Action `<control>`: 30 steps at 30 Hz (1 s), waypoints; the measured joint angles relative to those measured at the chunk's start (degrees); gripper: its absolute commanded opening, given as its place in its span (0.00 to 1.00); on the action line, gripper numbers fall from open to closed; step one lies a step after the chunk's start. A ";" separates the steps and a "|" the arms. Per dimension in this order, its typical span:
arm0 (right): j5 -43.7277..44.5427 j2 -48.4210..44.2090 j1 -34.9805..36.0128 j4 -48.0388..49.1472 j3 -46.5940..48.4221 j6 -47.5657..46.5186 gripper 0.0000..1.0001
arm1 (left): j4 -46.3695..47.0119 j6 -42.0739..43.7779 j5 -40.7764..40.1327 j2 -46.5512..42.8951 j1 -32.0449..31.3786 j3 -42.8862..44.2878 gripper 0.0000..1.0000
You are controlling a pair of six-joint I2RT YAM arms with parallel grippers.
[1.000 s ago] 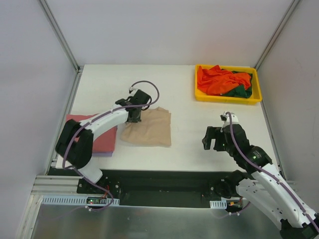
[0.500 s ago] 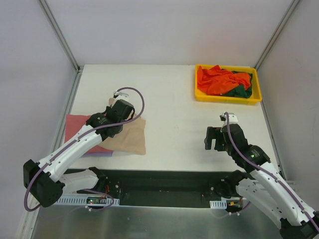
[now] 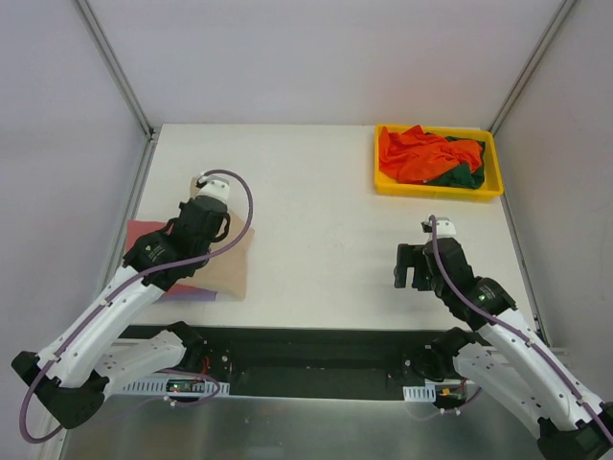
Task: Fold and stack the t-shirts
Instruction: Put the neatly folded tshirt into the corner of the board with the left arm
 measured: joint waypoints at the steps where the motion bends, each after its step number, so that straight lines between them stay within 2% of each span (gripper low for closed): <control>1: 0.11 0.13 0.00 -0.02 -0.04 0.00 0.96 | 0.02 0.57 0.00 -0.70 0.00 0.74 0.00; 10: 1.36 0.85 0.00 -0.04 -0.07 0.02 0.96 | -0.26 6.62 0.09 -2.95 0.00 8.24 0.00; 15: 1.97 0.96 0.00 -0.04 -0.09 0.07 0.96 | -0.33 6.56 1.40 -4.31 1.05 7.76 0.00; 23: 2.40 1.16 0.00 -0.04 -0.11 0.22 0.96 | 0.96 5.60 7.39 -5.62 14.40 -0.35 0.00; 30: 2.62 2.05 0.00 -0.02 -0.81 0.26 0.96 | 12.00 11.87 9.11 1.11 24.46 -8.61 0.00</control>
